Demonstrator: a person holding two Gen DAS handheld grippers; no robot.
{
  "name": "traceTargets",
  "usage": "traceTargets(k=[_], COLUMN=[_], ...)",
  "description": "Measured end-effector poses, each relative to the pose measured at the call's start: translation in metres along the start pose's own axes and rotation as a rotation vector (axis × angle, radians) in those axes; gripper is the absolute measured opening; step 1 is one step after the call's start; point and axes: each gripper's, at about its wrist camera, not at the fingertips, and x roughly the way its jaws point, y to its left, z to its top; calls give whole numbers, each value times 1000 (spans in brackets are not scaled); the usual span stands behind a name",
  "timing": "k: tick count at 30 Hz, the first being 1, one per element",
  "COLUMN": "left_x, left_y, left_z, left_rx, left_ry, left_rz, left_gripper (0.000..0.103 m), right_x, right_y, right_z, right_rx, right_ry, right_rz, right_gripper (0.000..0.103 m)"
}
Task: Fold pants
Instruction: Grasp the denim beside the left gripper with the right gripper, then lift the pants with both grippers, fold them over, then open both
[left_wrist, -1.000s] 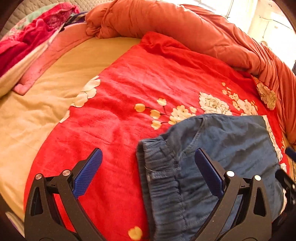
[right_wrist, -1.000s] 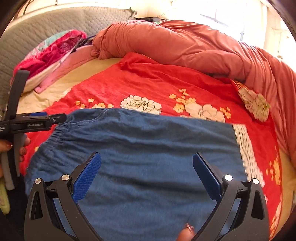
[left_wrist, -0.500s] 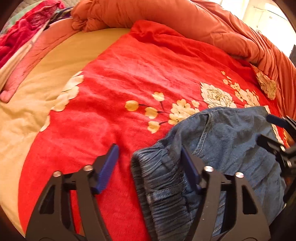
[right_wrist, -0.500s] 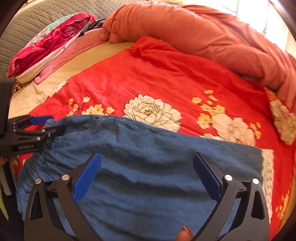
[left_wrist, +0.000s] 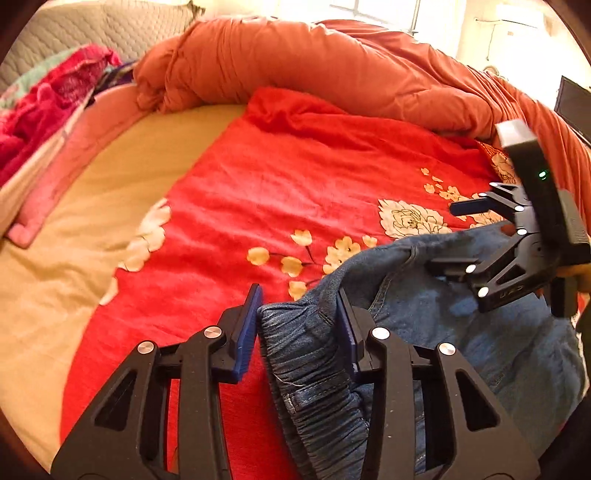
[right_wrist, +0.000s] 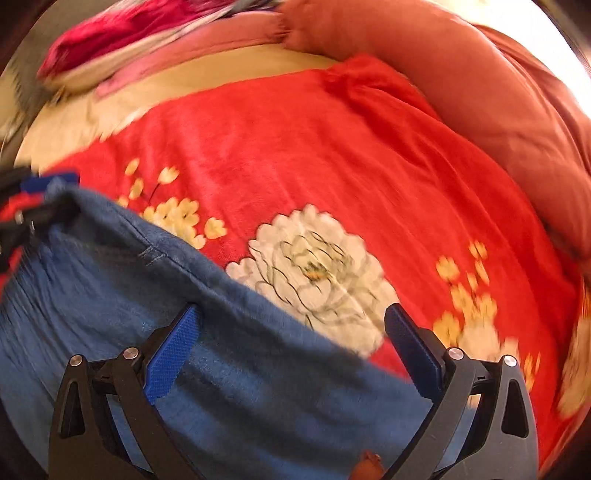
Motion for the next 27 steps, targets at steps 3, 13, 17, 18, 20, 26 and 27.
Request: traceTargets(k=[3, 13, 17, 18, 20, 26, 27], left_x=[1, 1, -2, -3, -6, -32, -40], left_y=[0, -1, 1, 0, -1, -11, -13], left_z=[0, 2, 3, 2, 2, -1, -2], left_rx=[6, 20, 15, 21, 26, 72, 81], left_ry=[3, -10, -24, -31, -40, -126, -143], left_rz=[4, 18, 10, 10, -2, -29, -33], left_gripper=[30, 30, 30, 30, 30, 30, 30], right_x=[14, -1, -17, -23, -40, -89, -98], right_y=[9, 30, 31, 31, 30, 36, 40], right_z=[4, -15, -16, -18, -23, -36, -39], right_rx=[-83, -71, -10, 7, 55, 136, 146], right_ry=[16, -71, -109, -127, -168, -251, -258], right_rz=[48, 130, 61, 51, 35, 11, 7], right_gripper=[80, 21, 8, 7, 7, 7, 7])
